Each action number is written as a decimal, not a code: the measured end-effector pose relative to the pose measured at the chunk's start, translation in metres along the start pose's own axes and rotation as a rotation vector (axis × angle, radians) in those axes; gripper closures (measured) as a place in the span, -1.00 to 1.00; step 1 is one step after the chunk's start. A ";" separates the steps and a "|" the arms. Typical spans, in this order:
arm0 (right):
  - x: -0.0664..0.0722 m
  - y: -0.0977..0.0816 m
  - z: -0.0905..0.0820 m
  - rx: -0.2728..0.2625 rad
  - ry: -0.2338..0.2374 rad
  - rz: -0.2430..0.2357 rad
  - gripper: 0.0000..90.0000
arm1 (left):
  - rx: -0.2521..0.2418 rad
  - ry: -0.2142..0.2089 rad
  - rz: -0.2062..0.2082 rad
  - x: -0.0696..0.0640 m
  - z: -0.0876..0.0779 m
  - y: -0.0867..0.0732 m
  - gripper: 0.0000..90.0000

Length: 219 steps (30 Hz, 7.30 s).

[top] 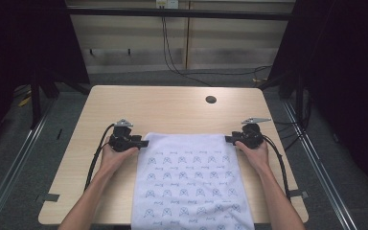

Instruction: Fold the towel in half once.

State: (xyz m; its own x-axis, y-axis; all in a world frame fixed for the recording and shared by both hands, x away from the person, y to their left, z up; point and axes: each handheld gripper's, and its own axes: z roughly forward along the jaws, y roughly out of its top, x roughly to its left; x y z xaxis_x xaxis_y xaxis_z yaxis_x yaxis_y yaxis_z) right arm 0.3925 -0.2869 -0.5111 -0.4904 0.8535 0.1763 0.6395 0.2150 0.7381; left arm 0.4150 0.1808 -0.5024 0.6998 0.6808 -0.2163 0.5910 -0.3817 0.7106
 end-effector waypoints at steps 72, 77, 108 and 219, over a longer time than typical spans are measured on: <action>0.123 -0.104 -0.151 0.104 0.359 -0.049 0.90 | -0.005 -0.321 0.138 -0.108 -0.112 -0.097 0.93; 0.122 -0.106 -0.140 0.167 0.338 -0.047 0.90 | 0.087 -0.296 0.134 -0.104 -0.101 -0.108 0.93; 0.054 -0.024 -0.034 0.151 0.084 -0.022 0.92 | 0.019 -0.020 0.067 -0.022 -0.015 -0.022 0.94; 0.107 -0.046 -0.151 -0.034 0.360 -0.164 0.90 | -0.231 -0.270 0.063 -0.068 -0.129 -0.075 0.91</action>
State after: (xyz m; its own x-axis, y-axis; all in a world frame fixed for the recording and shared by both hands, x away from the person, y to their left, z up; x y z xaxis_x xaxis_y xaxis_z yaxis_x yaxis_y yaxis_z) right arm 0.2209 -0.2772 -0.4282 -0.7646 0.5868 0.2665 0.5180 0.3136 0.7958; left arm 0.2718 0.2438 -0.4549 0.8309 0.4592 -0.3143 0.4586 -0.2452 0.8541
